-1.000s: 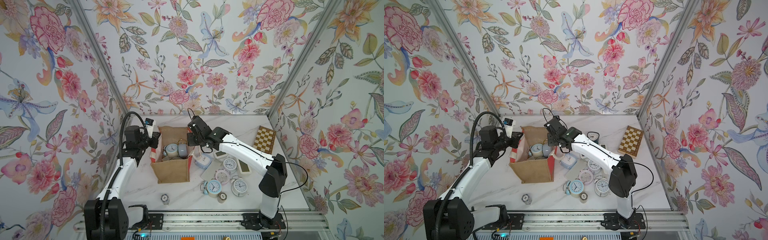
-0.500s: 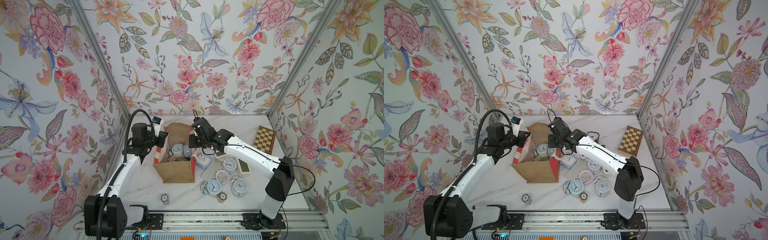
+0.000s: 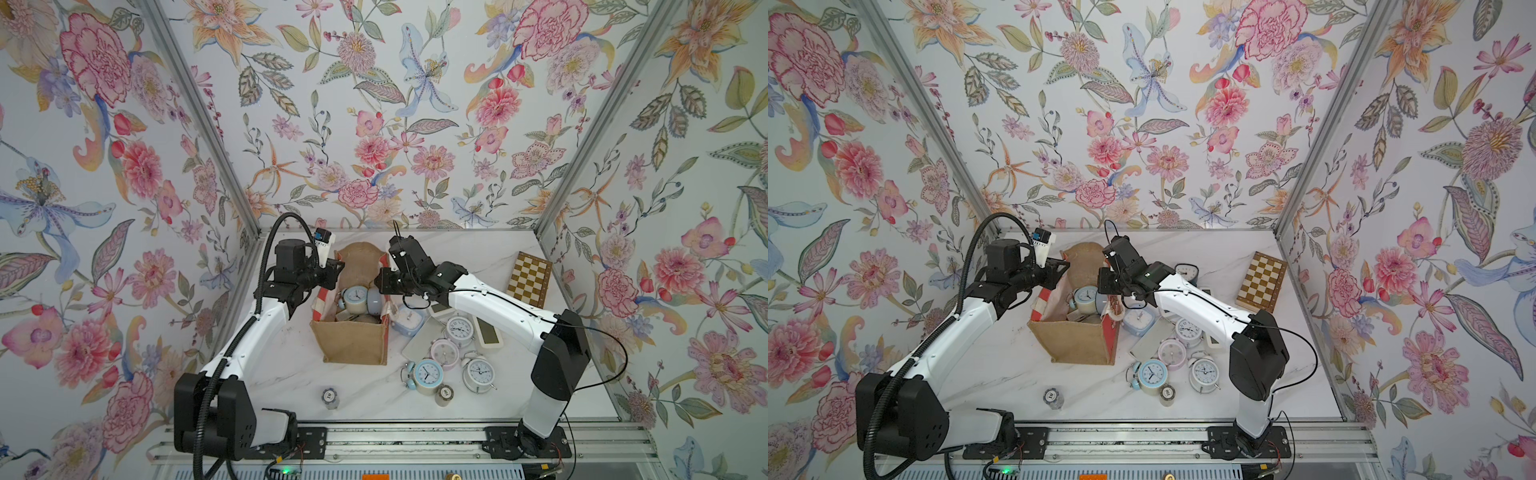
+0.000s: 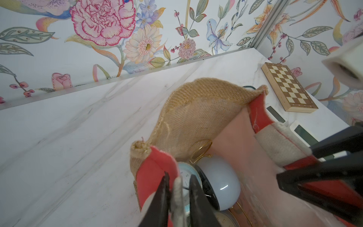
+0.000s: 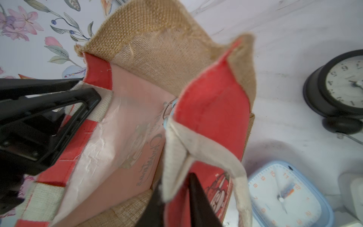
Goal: Put the alarm clock into the canvas bag
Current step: Adjust the canvas bag at the center of the board, then pick up the alarm from the center of the board.
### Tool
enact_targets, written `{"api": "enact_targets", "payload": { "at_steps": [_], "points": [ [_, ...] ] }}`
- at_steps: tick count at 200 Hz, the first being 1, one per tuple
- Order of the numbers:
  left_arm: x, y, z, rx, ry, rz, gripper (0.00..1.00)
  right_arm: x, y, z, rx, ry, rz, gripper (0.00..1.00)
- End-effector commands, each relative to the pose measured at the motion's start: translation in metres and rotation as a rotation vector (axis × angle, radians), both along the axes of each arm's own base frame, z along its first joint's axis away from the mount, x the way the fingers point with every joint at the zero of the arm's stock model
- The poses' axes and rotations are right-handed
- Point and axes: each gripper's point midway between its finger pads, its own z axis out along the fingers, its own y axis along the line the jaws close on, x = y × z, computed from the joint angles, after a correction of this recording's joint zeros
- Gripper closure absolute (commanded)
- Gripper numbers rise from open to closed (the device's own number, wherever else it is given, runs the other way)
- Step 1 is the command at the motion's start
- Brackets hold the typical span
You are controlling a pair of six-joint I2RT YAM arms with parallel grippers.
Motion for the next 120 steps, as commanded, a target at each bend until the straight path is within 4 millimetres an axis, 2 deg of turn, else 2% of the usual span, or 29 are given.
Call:
{"api": "enact_targets", "payload": {
  "at_steps": [1, 25, 43, 59, 88, 111, 120],
  "points": [
    [0.003, 0.014, 0.040, 0.046, -0.129, 0.079, 0.63, 0.005, -0.001, 0.044, 0.103, -0.077, 0.019, 0.60],
    [-0.003, 0.027, 0.045, 0.091, -0.155, 0.132, 0.57, 0.010, -0.014, 0.063, 0.106, -0.134, 0.017, 0.51],
    [-0.007, 0.034, 0.038, 0.134, -0.129, 0.155, 0.54, 0.017, -0.033, 0.075, 0.066, -0.195, -0.026, 0.36],
    [-0.012, 0.040, 0.028, 0.177, -0.108, 0.169, 0.50, 0.022, -0.047, 0.084, 0.026, -0.248, -0.047, 0.29],
    [-0.024, 0.042, 0.014, 0.196, -0.078, 0.161, 0.46, 0.024, -0.067, 0.093, -0.009, -0.292, -0.075, 0.26],
    [-0.030, 0.037, 0.006, 0.174, -0.051, 0.134, 0.45, 0.022, -0.077, 0.091, -0.031, -0.302, -0.086, 0.26],
    [-0.032, 0.037, 0.002, 0.171, -0.039, 0.131, 0.47, 0.021, -0.081, 0.089, -0.041, -0.302, -0.094, 0.26]
  ]
}}
